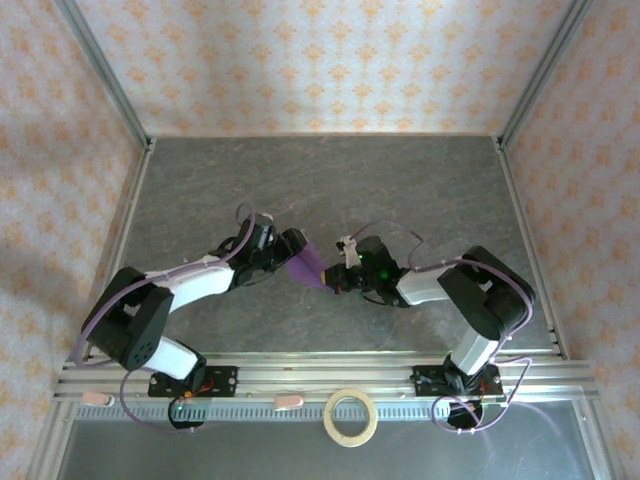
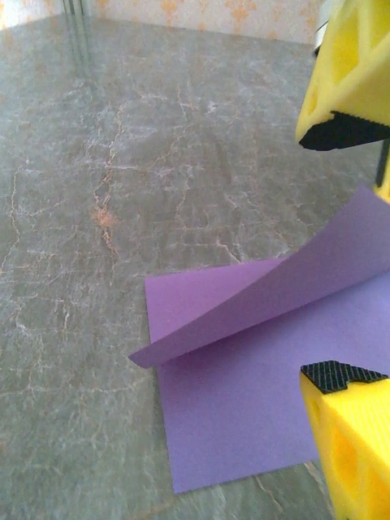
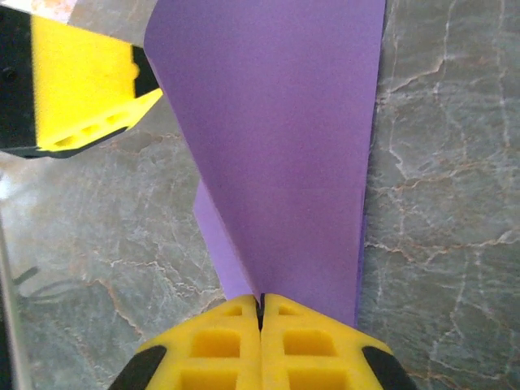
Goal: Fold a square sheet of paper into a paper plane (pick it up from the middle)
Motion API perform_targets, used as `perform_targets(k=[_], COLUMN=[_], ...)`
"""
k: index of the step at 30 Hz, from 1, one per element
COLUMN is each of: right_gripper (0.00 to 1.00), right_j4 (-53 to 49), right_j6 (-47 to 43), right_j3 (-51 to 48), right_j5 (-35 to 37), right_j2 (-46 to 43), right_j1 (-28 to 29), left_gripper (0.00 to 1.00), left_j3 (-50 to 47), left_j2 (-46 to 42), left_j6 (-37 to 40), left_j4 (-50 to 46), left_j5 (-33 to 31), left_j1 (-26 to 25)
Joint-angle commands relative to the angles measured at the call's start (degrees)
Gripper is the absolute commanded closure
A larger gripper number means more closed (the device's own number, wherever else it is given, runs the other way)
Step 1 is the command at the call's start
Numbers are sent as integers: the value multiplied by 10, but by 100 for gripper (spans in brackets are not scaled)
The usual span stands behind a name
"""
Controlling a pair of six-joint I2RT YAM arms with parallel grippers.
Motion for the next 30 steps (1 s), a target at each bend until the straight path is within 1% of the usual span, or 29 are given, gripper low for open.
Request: perform_targets(k=[1, 5, 10, 13, 15, 16, 18, 20, 22, 24, 28, 30], right_gripper=[95, 94, 93, 90, 89, 88, 82, 78, 76, 74, 72, 71], right_j4=[-17, -29, -30, -38, -39, -40, -42, -42, -46, -53, -57, -56], right_j6=[-46, -91, -144, -177, -195, -205, -224, -244, -261, -275, -297, -303], right_j3=[2, 1, -11, -14, -17, -18, -20, -23, -22, -19, -17, -17], right_j5=[68, 116, 178, 212, 230, 238, 261, 287, 316, 340, 385, 388], right_j2=[-19, -24, -41, -46, -47, -48, -50, -50, -48, -46, -44, -43], right_j1=[21, 46, 71, 84, 91, 94, 103, 112, 121, 129, 142, 143], left_gripper=[27, 29, 42, 54, 67, 72, 84, 91, 96, 98, 99, 99], left_j3=[38, 57, 68, 54, 47, 46, 43, 42, 43, 44, 44, 42], left_j2=[22, 52, 76, 77, 76, 74, 72, 69, 67, 66, 64, 64], left_j6=[-8, -11, -4, -7, -9, -9, -10, -13, -13, -15, -16, -17], left_j4=[-22, -29, -52, -45, -40, -41, -42, -41, -39, -38, -36, -35], left_j5=[1, 5, 1, 0, 0, -1, -3, -4, 1, 4, 5, 7], left_j1=[-10, -9, -9, -10, -10, -10, -10, -10, -9, -10, -10, -10])
